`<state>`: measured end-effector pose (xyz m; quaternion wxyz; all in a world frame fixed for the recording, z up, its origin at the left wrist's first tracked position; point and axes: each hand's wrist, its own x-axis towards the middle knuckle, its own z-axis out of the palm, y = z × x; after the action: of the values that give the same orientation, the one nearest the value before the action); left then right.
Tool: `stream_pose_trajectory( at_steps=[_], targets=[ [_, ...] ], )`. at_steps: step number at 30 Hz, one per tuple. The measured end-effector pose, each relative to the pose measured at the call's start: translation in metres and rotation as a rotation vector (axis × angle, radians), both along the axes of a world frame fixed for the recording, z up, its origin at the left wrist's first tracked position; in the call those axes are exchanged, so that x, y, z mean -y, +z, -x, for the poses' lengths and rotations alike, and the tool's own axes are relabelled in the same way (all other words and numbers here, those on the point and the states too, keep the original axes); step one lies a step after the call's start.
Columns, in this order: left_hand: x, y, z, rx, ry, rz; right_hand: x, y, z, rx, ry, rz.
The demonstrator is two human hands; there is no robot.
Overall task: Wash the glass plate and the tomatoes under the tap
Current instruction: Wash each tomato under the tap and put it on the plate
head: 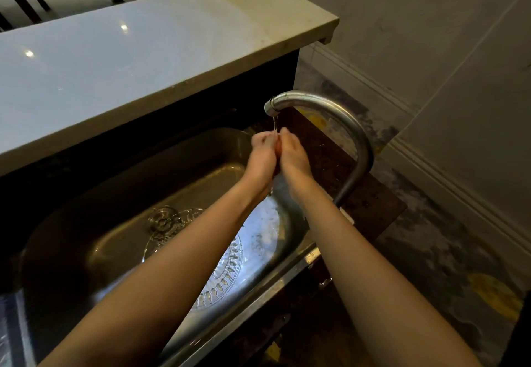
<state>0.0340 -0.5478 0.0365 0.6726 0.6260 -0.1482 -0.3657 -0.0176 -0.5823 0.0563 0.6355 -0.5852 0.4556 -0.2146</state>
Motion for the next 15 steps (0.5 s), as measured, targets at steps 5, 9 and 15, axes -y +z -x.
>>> stream_pose_trajectory(
  at_steps=[5, 9, 15],
  targets=[
    [-0.001, 0.019, 0.001, 0.158, -0.034, 0.048, 0.006, 0.008, -0.008, -0.032, 0.014, 0.123],
    [-0.002, 0.027, -0.003, 0.229, 0.119, -0.002, -0.004, 0.004, 0.002, 0.031, 0.193, 0.198],
    [-0.016, 0.026, 0.002, 0.127, -0.171, -0.094, 0.013, 0.009, 0.011, -0.014, 0.096, 0.084]
  ],
)
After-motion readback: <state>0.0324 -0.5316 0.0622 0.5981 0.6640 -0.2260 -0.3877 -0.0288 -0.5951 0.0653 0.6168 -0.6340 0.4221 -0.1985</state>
